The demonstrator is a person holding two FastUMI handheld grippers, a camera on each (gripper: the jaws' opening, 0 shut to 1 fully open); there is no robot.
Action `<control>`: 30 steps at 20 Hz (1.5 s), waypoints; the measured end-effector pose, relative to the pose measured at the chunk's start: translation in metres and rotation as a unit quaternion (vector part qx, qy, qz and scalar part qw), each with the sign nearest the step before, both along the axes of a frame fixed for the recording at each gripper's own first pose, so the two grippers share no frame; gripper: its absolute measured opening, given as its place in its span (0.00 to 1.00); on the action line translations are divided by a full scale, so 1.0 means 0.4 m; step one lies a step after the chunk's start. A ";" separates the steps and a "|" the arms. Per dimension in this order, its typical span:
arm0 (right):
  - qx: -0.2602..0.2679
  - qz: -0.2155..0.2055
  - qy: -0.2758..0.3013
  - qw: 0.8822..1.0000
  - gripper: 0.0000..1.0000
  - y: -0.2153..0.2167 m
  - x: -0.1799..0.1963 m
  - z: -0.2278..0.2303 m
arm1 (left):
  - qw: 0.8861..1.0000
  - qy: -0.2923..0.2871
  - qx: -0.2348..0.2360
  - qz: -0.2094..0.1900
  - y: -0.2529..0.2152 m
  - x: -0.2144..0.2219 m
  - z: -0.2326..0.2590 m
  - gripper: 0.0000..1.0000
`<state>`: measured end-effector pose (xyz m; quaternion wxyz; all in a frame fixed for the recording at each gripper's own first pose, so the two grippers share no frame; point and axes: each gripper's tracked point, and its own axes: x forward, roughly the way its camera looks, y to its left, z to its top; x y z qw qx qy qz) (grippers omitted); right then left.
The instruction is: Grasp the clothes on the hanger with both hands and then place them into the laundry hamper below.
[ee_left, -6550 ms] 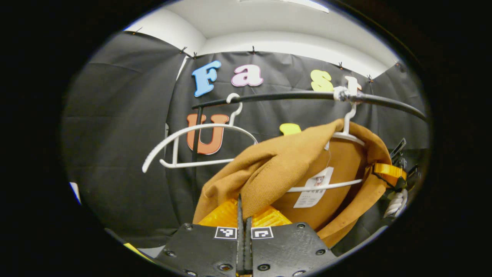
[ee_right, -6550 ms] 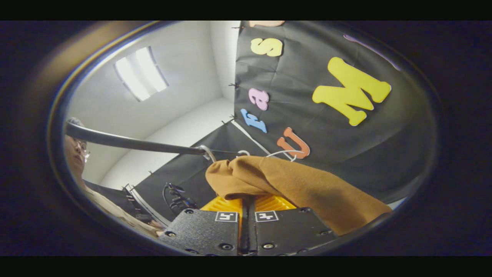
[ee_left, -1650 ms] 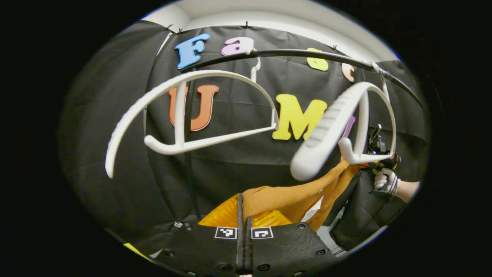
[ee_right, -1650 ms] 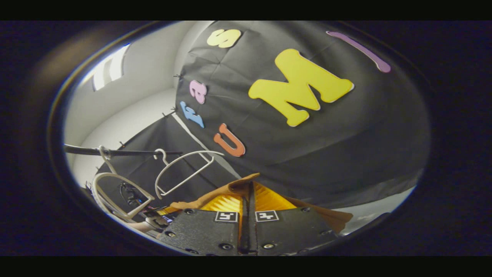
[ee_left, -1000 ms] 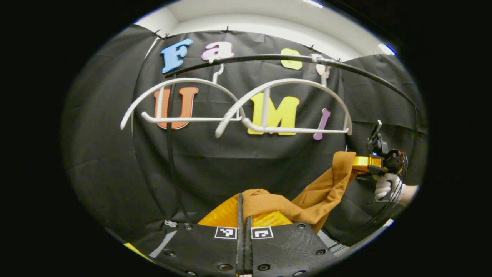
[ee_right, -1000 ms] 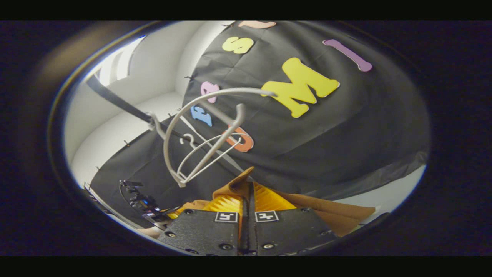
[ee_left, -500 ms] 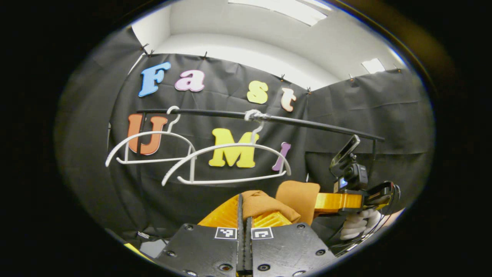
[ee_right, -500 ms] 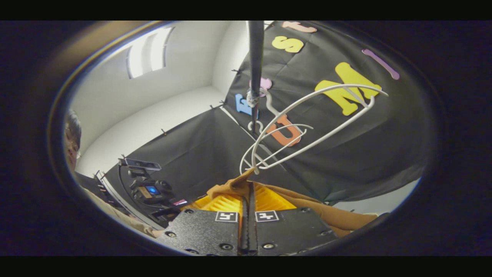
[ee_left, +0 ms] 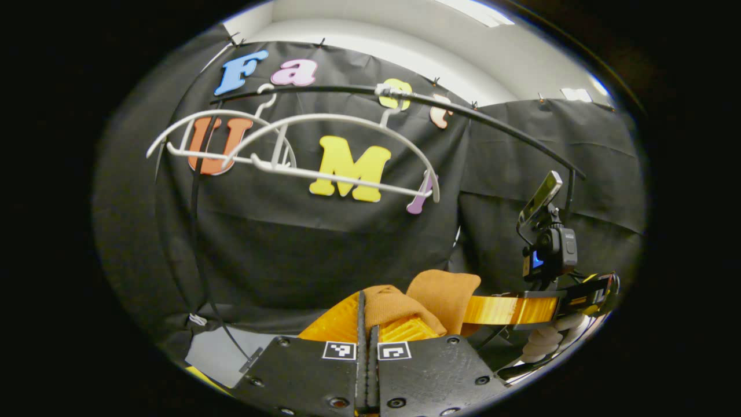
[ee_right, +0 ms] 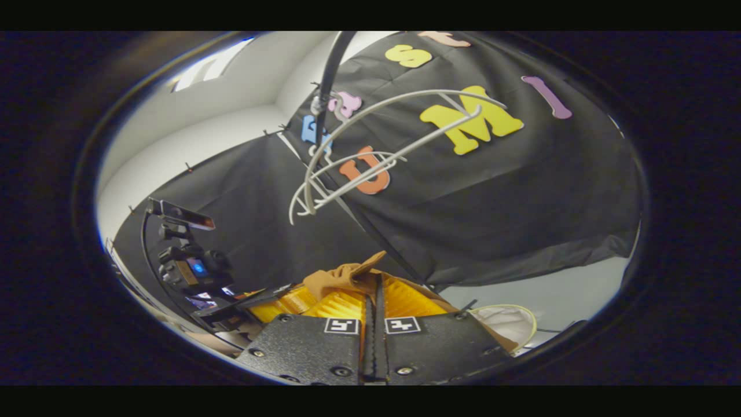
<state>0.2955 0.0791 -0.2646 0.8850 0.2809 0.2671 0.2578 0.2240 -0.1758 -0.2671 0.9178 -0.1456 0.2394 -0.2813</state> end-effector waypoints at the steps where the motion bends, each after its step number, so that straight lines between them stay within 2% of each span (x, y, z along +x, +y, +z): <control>1: -0.015 -0.003 0.020 1.000 0.02 -0.003 -0.013 -0.052 | 1.000 0.021 0.009 0.004 -0.002 -0.005 -0.051 0.00; 3: -0.050 -0.010 0.066 0.997 0.03 -0.011 -0.029 -0.173 | 0.998 0.062 0.024 0.006 0.001 -0.038 -0.155 0.00; 5: -0.090 -0.021 0.119 0.989 0.04 -0.025 -0.059 -0.299 | 0.992 0.108 0.057 0.009 0.013 -0.092 -0.274 0.00; 8: -0.145 -0.026 0.207 0.967 0.04 -0.043 -0.124 -0.483 | 0.976 0.188 0.110 0.015 0.022 -0.192 -0.451 0.00; 10: -0.193 -0.022 0.255 0.947 0.02 -0.063 -0.175 -0.595 | 0.961 0.241 0.136 0.011 0.025 -0.266 -0.535 0.00; 11: -0.206 -0.015 0.276 0.939 0.04 -0.068 -0.194 -0.632 | 0.953 0.264 0.149 0.008 0.035 -0.297 -0.564 0.00; 13: -0.226 -0.016 0.291 0.930 0.04 -0.057 -0.203 -0.635 | 0.939 0.294 0.176 -0.001 0.032 -0.346 -0.595 0.01; 14: -0.235 -0.010 0.288 0.928 0.02 -0.053 -0.197 -0.630 | 0.938 0.293 0.184 -0.005 0.027 -0.353 -0.598 0.01; 16: -0.252 -0.001 0.277 0.927 0.04 -0.054 -0.177 -0.612 | 0.941 0.286 0.182 -0.013 0.012 -0.349 -0.594 0.01; 17: -0.259 -0.001 0.273 0.927 0.05 -0.057 -0.179 -0.612 | 0.942 0.283 0.181 -0.010 0.014 -0.346 -0.584 0.07; 18: -0.263 -0.001 0.265 0.928 0.02 -0.060 -0.174 -0.609 | 0.943 0.280 0.181 -0.004 0.021 -0.348 -0.578 0.07; 19: -0.262 -0.004 0.252 0.932 0.06 -0.061 -0.169 -0.595 | 0.945 0.274 0.181 0.002 0.028 -0.343 -0.574 0.00; 20: -0.262 -0.007 0.242 0.934 0.12 -0.060 -0.164 -0.583 | 0.947 0.265 0.179 0.007 0.037 -0.322 -0.553 0.00; 22: -0.280 -0.018 0.211 0.936 0.59 -0.074 -0.154 -0.541 | 0.954 0.231 0.190 0.019 0.059 -0.288 -0.503 0.67; 23: -0.298 -0.020 0.197 0.934 0.82 -0.089 -0.145 -0.529 | 0.957 0.209 0.200 0.025 0.077 -0.275 -0.481 1.00; 24: -0.313 -0.024 0.183 0.932 0.83 -0.099 -0.137 -0.510 | 0.958 0.195 0.208 0.030 0.094 -0.263 -0.467 0.97; 27: -0.338 -0.040 0.148 0.928 0.84 -0.109 -0.138 -0.459 | 0.961 0.173 0.210 0.042 0.128 -0.274 -0.434 0.97; 28: -0.345 -0.044 0.139 0.927 0.84 -0.117 -0.145 -0.437 | 0.962 0.169 0.208 0.048 0.140 -0.280 -0.419 1.00; 30: -0.359 -0.052 0.120 0.924 0.84 -0.133 -0.162 -0.387 | 0.963 0.162 0.207 0.063 0.171 -0.288 -0.381 0.97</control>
